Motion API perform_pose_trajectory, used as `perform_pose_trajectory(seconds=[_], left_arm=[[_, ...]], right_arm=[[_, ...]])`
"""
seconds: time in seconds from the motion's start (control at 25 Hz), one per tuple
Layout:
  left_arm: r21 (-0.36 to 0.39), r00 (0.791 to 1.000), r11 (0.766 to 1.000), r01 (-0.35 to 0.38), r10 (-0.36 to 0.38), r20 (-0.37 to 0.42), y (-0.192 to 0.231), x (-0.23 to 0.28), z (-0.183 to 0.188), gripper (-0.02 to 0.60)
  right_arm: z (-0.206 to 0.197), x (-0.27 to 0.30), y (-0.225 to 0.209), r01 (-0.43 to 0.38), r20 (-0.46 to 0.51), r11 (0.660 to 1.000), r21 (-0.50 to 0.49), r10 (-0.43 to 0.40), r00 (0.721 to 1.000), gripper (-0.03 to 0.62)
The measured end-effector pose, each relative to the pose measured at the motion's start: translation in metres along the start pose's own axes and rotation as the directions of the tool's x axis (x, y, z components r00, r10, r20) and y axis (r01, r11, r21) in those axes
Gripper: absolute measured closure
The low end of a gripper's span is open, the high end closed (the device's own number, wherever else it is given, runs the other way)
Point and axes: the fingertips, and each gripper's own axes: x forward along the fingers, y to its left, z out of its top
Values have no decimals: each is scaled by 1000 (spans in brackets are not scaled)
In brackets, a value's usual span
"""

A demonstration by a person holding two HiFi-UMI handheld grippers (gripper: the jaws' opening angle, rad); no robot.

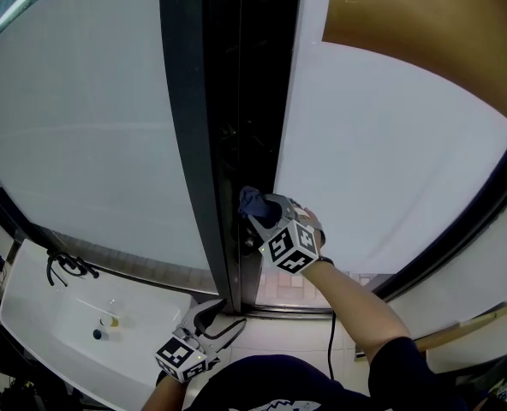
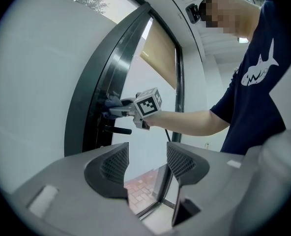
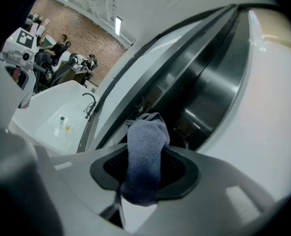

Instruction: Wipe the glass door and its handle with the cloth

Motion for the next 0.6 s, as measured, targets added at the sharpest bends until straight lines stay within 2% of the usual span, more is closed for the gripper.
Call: perform_pose_trajectory(seconds=[0.12, 0.24, 0.32, 0.4, 0.6], left_arm=[[4, 1000, 1000, 1, -1, 0, 2, 0, 2, 344], [-6, 1000, 1000, 8, -9, -23, 1, 3, 2, 344], [-7, 1000, 1000, 20, -20, -22, -1, 6, 0, 344], [0, 999, 999, 33, -33, -6, -4, 10, 1, 344], [2, 999, 999, 45, -45, -4, -11, 14, 5, 344]], right_arm=[[-12, 7, 13, -97, -26, 978, 186, 104, 994, 447], [-18, 8, 23, -206, -18, 903, 378, 230, 973, 448], [-26, 9, 34, -259, -23, 855, 450, 301, 953, 448], [-30, 10, 37, -271, -35, 844, 463, 323, 946, 450], [-38, 3, 44, -319, -114, 879, 355, 379, 918, 450]])
